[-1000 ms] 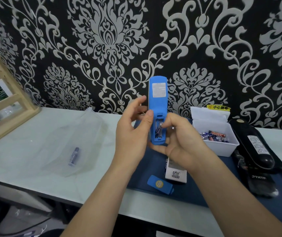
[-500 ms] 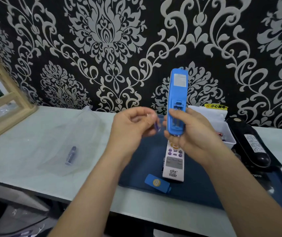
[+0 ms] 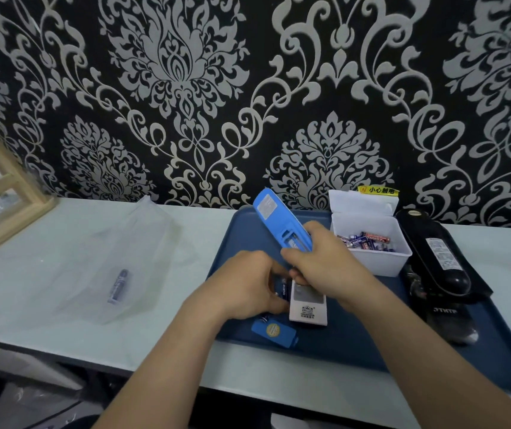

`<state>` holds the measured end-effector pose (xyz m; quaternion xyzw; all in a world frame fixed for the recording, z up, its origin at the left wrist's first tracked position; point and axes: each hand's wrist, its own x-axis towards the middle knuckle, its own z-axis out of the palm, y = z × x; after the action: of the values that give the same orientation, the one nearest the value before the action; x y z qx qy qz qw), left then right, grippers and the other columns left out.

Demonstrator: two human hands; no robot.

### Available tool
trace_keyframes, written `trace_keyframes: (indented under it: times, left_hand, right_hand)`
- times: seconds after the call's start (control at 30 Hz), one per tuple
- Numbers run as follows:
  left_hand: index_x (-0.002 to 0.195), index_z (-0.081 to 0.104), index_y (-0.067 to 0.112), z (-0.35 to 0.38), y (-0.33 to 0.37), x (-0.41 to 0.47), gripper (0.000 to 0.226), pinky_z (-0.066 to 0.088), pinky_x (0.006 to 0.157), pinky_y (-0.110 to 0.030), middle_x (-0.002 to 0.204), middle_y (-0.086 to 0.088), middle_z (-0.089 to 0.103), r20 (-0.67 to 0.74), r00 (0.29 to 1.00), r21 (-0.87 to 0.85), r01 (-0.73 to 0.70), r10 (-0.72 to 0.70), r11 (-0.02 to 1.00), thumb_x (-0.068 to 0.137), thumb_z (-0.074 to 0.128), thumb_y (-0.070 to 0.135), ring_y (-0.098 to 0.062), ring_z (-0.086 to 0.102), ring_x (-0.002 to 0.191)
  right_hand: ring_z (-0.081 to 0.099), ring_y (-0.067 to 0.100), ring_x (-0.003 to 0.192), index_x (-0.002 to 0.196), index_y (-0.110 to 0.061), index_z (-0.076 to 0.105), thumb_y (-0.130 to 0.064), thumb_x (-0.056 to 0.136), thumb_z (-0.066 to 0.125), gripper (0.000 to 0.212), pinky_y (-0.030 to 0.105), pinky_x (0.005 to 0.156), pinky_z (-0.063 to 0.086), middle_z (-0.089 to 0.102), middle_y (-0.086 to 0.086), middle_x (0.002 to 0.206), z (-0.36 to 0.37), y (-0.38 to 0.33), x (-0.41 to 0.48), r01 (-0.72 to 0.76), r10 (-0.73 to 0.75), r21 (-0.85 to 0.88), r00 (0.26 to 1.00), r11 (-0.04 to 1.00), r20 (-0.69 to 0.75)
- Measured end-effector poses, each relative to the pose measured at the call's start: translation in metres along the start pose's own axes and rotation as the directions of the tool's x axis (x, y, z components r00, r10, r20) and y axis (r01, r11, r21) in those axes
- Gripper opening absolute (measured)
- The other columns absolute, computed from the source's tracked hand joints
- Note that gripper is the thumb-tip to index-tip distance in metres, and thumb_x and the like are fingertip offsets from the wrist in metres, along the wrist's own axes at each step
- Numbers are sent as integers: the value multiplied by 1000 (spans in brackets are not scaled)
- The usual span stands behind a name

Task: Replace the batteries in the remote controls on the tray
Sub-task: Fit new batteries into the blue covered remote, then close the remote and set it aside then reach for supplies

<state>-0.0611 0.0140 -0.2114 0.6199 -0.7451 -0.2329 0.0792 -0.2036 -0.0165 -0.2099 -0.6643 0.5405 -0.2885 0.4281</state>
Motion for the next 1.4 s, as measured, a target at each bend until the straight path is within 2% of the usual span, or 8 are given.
trace_keyframes:
  times: [0.13, 0.27, 0.53, 0.63, 0.8, 1.07, 1.23, 1.4]
  left_hand:
    - [110, 67, 25, -11, -6, 6, 39, 49, 64, -21, 65, 9, 65, -298, 950, -189, 35, -91, 981, 73, 81, 25, -5, 61, 61]
    - [121, 61, 19, -20, 35, 13, 44, 54, 60, -24, 73, -3, 70, -353, 920, -817, -214, -171, 535, 83, 68, -2, -15, 67, 63]
    - [113, 62, 32, 6, 89, 68, 50, 57, 83, -32, 92, 2, 67, -443, 896, -583, -278, -12, 763, 82, 64, -7, -7, 65, 82]
    - [118, 67, 24, 16, 83, 69, 44, 49, 98, -28, 115, 5, 69, -417, 908, -500, -181, -52, 847, 85, 56, -3, -2, 61, 106]
    - [88, 73, 37, -12, 67, 40, 43, 55, 89, -36, 94, 15, 73, -596, 788, -486, -201, -155, 850, 85, 51, 0, -4, 67, 92]
    - [121, 64, 24, -80, -43, -50, 39, 45, 89, -39, 125, -1, 63, -798, 538, -39, 401, -270, 915, 86, 53, 12, -29, 54, 114]
    - [118, 53, 19, -76, -89, -66, 26, 48, 93, -46, 115, -10, 66, -426, 748, -274, 430, -509, 860, 101, 37, 31, -30, 62, 105]
    - [110, 66, 21, -66, -90, -69, 25, 54, 69, -25, 92, 10, 73, -51, 923, -457, 317, -381, 831, 100, 43, 19, -8, 69, 82]
  right_hand:
    - [59, 12, 64, 107, -18, 52, -16, 95, 59, 14, 26, 59, 54, 61, 6, 94, -6, -9, -3, 49, -23, 343, 997, 938, -79]
    - [59, 7, 63, 96, -28, 53, -14, 94, 60, 16, 20, 56, 53, 63, 1, 92, -31, -17, -6, 197, -48, 473, 950, 859, -309]
    - [66, 22, 88, 93, -33, 47, -19, 89, 63, 21, 42, 75, 58, 61, 0, 101, -72, 0, 8, 278, 32, 387, 776, 879, -630]
    - [67, 23, 89, 101, -27, 48, -18, 90, 62, 20, 30, 68, 57, 60, 0, 102, -76, 4, 12, 260, 58, 419, 790, 870, -611]
    - [64, 14, 77, 99, -25, 49, -16, 92, 61, 17, 31, 69, 56, 61, -1, 94, -56, -8, 11, 253, 39, 488, 859, 835, -511]
    - [64, 6, 58, 112, -13, 52, -8, 91, 64, 25, 18, 52, 49, 67, 12, 101, 9, -38, 12, 87, 25, 676, 988, 732, -154]
    - [60, 9, 58, 101, -12, 62, -7, 92, 61, 10, 23, 56, 47, 65, 7, 82, 39, -48, 13, 15, -4, 714, 1000, 700, -18]
    - [68, 10, 71, 112, -20, 61, -20, 100, 54, 14, 21, 58, 47, 75, -3, 97, 70, -59, 7, 27, -140, 639, 982, 769, 128]
